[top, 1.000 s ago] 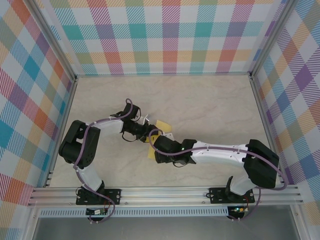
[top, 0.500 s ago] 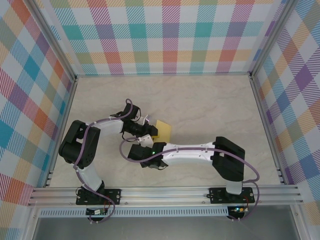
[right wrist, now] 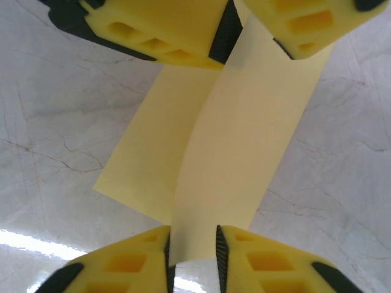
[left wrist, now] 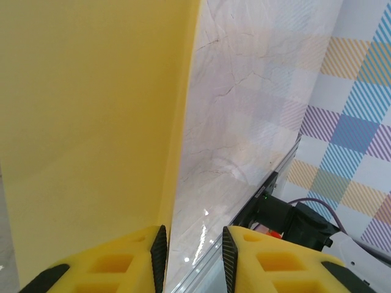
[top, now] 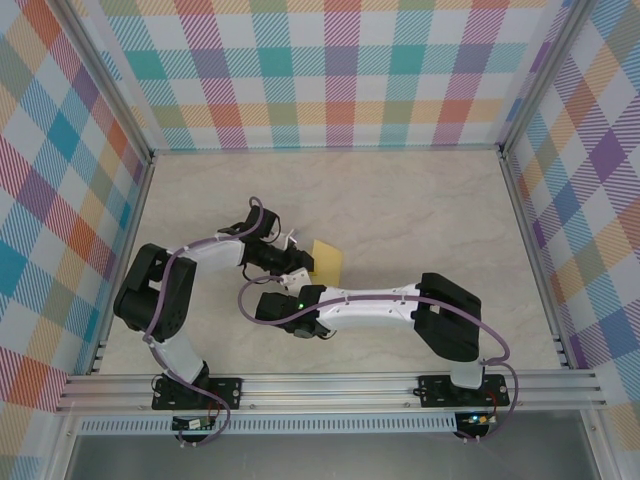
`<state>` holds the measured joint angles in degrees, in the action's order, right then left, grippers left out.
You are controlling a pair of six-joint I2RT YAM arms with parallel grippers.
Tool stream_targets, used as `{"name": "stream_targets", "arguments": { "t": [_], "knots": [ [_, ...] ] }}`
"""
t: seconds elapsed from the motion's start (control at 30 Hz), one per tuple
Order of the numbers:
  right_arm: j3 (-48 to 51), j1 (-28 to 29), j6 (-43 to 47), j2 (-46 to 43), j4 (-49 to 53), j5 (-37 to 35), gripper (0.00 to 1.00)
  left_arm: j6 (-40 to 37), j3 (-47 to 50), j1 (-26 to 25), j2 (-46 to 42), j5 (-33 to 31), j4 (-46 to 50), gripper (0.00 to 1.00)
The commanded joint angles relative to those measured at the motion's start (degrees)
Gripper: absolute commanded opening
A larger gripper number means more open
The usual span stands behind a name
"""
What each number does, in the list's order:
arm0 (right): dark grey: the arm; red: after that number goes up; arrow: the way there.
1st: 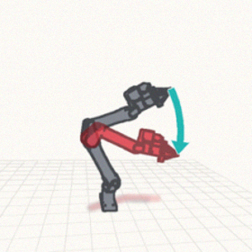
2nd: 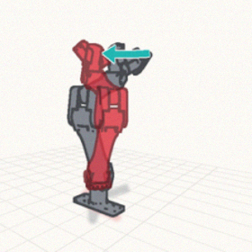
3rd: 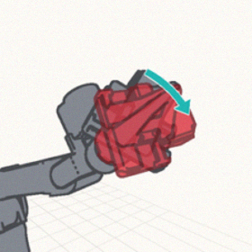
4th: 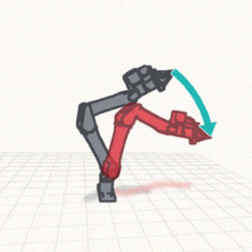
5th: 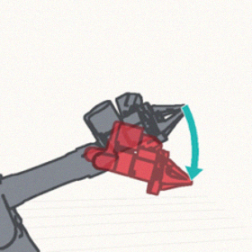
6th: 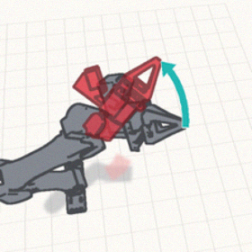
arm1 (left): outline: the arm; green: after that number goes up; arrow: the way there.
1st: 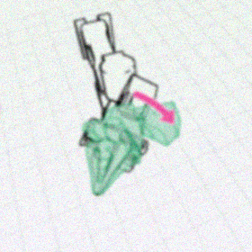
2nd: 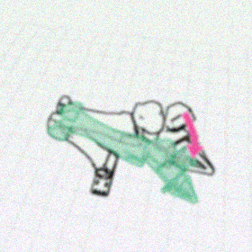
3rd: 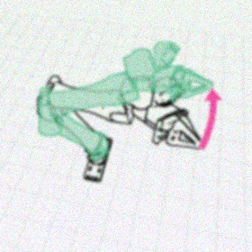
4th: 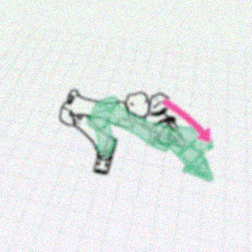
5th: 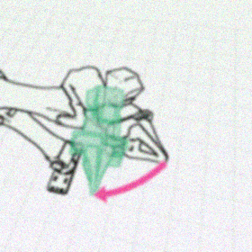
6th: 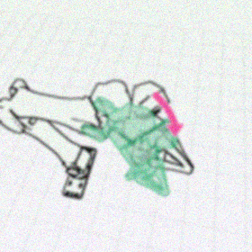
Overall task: Fold a paper plane with a square sheet of paper (pick it up from the middle)
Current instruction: Fold the triangle a second time at the center of the table.
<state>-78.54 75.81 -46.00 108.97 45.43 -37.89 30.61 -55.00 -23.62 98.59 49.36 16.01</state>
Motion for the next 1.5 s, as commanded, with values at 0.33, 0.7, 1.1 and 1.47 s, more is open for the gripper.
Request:
{"name": "stream_targets", "arguments": {
  "t": [0.33, 0.7, 1.1, 1.47],
  "knots": [
    [5.91, -2.78, 4.91, -7.79, -9.46, 10.33, 0.0, 4.87, 3.99, -0.38, -13.62, -25.11, 8.72, 0.45],
    [18.5, -12.94, 10.88, -16.48, -25.43, 32.0, 0.0, 13.95, 17.26, -0.72, -29.89, -29.14, 3.98, 0.31],
    [26.46, -21.59, 12.99, -19.42, -33.01, 45.38, 0.0, 12.49, 19.6, -5.34, -26.86, -22.35, -2.37, 0.24],
    [27.79, -25.6, 13.38, -18.47, -32.17, 46.4, 0.0, 12.78, 14.71, -11.73, -15.21, -25.95, -4.05, 0.17]
  ]
}}
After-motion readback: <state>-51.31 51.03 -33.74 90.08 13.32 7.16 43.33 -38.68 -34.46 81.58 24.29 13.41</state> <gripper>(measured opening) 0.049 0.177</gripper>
